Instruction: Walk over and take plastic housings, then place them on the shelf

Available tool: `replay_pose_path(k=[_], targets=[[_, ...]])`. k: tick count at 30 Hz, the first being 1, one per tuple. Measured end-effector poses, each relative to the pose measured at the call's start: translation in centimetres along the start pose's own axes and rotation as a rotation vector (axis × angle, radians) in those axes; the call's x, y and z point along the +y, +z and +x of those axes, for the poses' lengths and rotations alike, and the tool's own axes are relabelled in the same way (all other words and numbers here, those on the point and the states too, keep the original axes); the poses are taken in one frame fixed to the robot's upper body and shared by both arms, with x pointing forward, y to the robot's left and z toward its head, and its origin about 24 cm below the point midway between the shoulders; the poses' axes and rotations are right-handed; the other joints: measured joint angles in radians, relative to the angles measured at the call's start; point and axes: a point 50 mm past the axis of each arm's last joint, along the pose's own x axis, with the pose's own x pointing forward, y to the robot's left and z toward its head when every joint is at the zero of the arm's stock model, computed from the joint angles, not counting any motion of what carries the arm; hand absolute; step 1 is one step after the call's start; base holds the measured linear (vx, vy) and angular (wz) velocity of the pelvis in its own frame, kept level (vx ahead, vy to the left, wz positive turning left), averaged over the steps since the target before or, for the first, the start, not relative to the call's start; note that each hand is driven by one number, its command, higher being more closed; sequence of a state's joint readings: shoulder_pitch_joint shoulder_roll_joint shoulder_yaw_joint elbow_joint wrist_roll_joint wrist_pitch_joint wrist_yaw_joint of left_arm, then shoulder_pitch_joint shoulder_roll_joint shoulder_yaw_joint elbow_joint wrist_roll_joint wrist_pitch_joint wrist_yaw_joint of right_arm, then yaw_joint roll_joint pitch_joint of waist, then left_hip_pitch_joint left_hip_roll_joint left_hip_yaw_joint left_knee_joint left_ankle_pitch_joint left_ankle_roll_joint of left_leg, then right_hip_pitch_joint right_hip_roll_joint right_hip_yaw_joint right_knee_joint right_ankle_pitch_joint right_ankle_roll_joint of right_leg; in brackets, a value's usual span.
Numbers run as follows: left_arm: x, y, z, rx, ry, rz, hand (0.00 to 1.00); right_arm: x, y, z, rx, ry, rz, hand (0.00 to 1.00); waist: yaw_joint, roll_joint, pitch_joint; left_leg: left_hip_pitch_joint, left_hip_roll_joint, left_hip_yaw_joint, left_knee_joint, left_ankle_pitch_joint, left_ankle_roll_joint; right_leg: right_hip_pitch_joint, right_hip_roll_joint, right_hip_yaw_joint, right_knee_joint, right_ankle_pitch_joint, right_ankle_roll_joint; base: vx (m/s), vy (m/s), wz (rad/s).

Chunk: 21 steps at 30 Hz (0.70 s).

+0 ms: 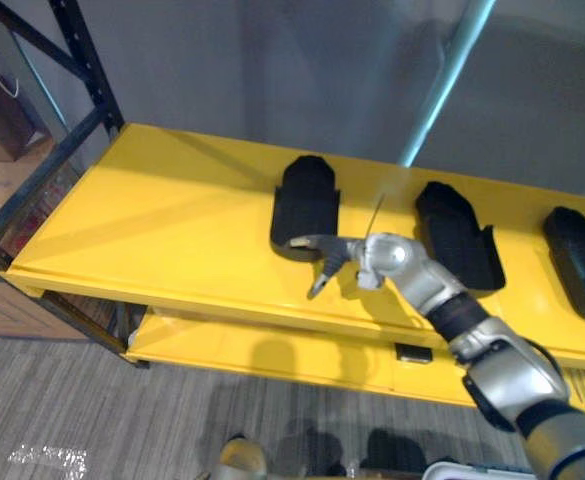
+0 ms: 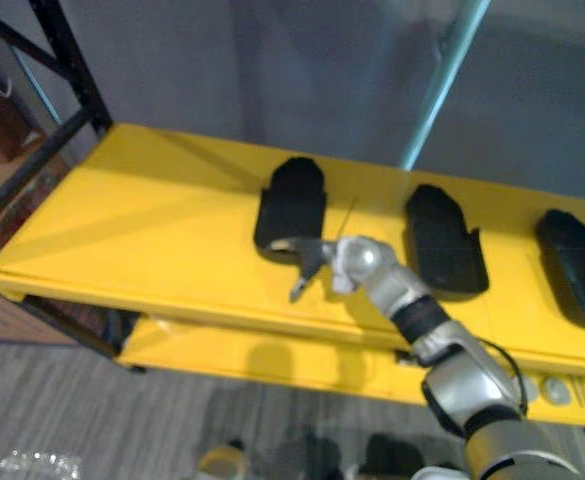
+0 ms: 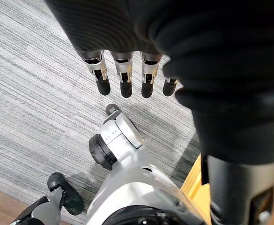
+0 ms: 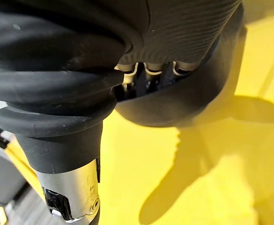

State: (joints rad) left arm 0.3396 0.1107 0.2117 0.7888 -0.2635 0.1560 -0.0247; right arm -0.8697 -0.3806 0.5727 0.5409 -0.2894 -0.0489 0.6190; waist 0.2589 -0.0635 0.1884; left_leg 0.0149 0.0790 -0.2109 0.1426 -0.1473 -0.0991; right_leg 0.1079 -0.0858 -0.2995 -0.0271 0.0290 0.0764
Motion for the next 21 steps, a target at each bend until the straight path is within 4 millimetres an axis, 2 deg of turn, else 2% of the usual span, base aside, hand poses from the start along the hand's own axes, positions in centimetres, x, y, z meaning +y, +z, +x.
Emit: replay_pose_path(k=[8, 21], targets=[[-0.09, -0.04, 0.09, 0.017, 0.000, 0.006, 0.00, -0.22, 0.64, 0.48, -0.011, 0.015, 0.006, 0.00, 0.001, -0.011, 0.006, -0.001, -0.001, 0.000, 0.000, 0.000, 0.000, 0.000, -0.001, -0.001, -0.001, 0.000, 0.000, 0.00, 0.000, 0.00], [-0.17, 0.18, 0.17, 0.020, -0.001, 0.008, 0.00, -0.17, 0.67, 0.51, -0.002, 0.038, 0.015, 0.00, 0.001, -0.013, 0.006, -0.001, -0.001, 0.000, -0.001, 0.000, 0.000, 0.000, -0.001, -0.001, -0.001, 0.000, 0.000, 0.00, 0.000, 0.00]])
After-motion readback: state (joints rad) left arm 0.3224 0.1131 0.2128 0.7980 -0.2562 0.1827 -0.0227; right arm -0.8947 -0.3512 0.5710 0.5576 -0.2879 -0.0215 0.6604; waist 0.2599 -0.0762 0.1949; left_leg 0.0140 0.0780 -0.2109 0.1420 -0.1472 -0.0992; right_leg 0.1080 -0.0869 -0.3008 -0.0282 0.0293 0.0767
